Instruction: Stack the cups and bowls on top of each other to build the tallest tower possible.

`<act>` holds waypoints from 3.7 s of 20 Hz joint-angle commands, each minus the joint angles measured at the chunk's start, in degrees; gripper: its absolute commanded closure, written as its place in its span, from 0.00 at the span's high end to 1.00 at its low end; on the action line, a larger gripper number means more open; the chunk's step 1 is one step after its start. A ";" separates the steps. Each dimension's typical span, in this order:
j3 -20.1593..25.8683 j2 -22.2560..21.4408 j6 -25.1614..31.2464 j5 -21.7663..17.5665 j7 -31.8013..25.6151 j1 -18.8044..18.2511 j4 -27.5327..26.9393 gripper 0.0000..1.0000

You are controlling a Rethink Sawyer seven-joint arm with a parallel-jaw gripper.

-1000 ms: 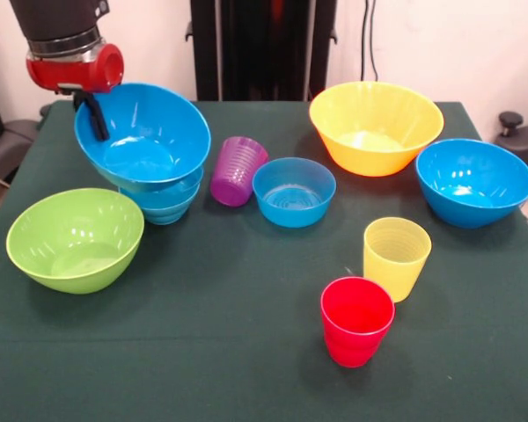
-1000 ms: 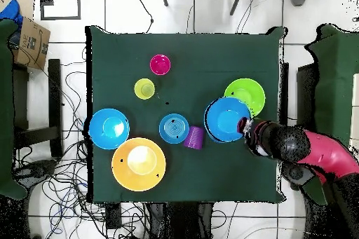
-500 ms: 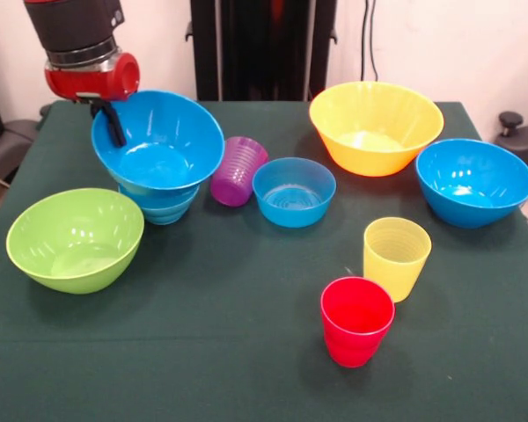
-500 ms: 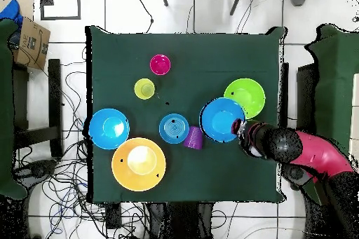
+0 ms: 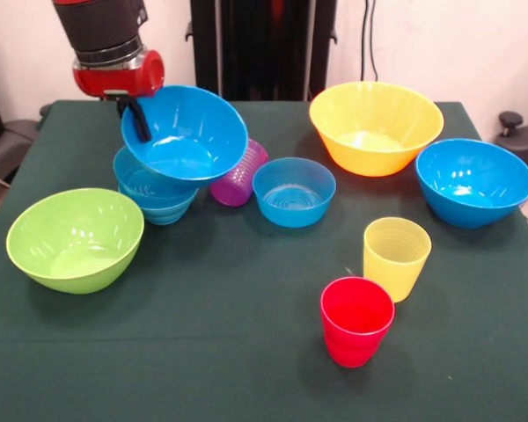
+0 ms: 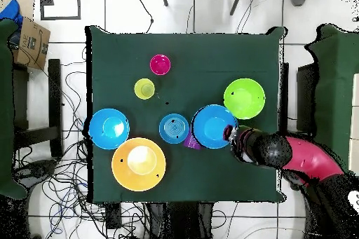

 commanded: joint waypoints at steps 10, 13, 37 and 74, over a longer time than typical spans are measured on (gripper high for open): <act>-2.38 1.88 -4.25 -5.22 -1.02 1.85 3.21 0.00; -2.26 1.99 -4.05 -5.19 -1.42 1.61 2.89 0.00; 1.19 1.48 2.46 -3.34 -8.11 -3.38 0.29 0.00; 1.03 2.60 -1.93 -3.79 -4.04 -2.82 1.13 0.00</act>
